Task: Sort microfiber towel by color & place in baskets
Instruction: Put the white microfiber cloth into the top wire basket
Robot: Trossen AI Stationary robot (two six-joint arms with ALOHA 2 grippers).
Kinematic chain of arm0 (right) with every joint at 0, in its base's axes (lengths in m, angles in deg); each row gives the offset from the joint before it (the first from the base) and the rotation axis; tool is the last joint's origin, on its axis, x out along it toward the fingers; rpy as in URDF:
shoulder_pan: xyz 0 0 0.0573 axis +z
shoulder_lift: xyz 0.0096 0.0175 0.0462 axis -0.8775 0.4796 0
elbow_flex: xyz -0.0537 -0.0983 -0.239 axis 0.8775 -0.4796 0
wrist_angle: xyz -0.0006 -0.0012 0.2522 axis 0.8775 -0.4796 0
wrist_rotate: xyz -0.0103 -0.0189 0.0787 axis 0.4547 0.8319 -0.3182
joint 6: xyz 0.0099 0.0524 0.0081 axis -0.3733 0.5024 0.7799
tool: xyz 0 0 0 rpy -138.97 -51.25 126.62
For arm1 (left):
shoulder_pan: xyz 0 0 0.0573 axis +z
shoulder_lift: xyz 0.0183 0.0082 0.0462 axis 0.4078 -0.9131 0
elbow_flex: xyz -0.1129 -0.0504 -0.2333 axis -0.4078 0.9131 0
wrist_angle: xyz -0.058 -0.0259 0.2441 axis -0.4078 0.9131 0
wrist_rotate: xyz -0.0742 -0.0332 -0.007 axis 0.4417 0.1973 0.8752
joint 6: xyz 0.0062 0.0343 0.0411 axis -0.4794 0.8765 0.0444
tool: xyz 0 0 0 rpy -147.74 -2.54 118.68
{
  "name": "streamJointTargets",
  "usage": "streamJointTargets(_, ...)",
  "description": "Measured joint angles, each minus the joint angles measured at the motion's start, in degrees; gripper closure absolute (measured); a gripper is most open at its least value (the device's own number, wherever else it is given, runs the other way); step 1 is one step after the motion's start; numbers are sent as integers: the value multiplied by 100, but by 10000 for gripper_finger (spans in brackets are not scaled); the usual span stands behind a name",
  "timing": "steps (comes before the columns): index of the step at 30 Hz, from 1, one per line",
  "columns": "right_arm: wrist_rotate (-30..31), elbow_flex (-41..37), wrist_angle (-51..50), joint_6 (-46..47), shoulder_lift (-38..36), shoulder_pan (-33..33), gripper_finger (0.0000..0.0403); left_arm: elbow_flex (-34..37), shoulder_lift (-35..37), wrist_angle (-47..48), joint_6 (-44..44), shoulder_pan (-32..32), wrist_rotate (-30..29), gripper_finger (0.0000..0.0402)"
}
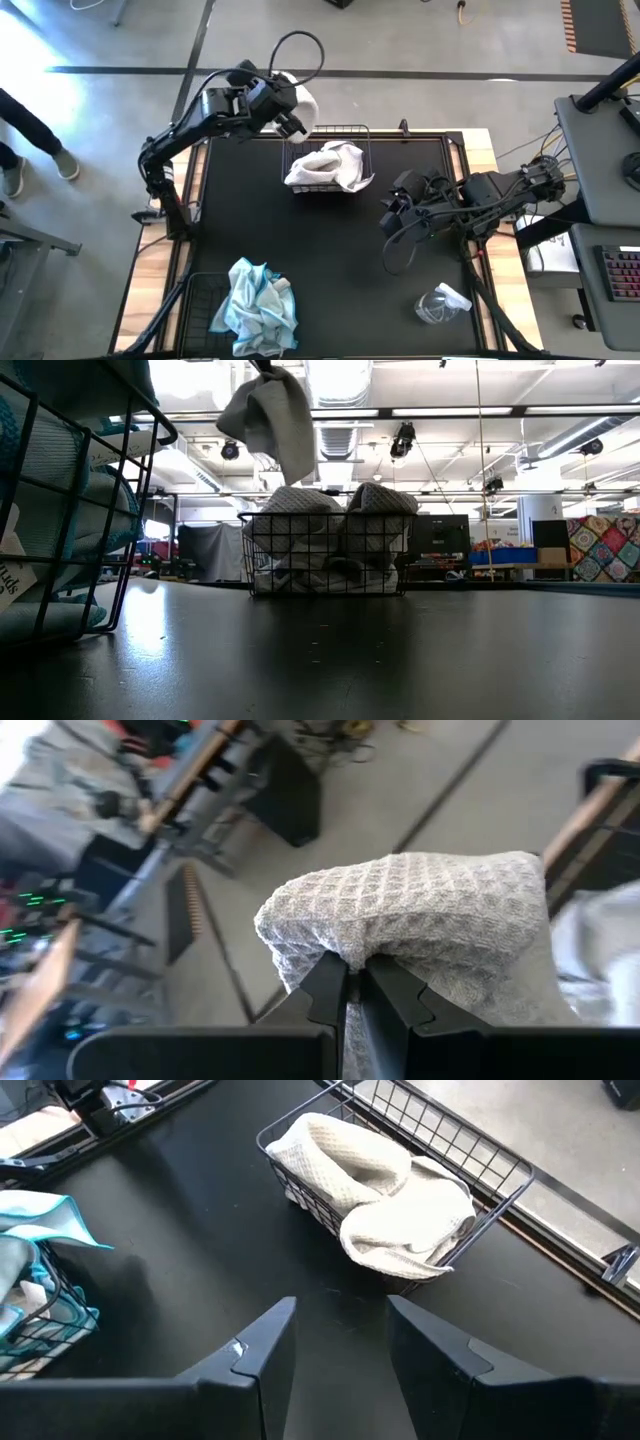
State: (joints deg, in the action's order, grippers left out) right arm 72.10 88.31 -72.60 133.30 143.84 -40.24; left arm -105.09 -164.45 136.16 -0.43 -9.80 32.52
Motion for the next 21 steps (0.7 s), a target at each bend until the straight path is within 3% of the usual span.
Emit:
streamJointTargets(7, 4, -1, 0, 20, 0, -1, 257, 167, -40, 36, -61, 0, 891, 394)
streamJointTargets(21, 13, -490, 18, 22, 0, -2, 257, 1522, -27, -656, -26, 35, 1031, 394)
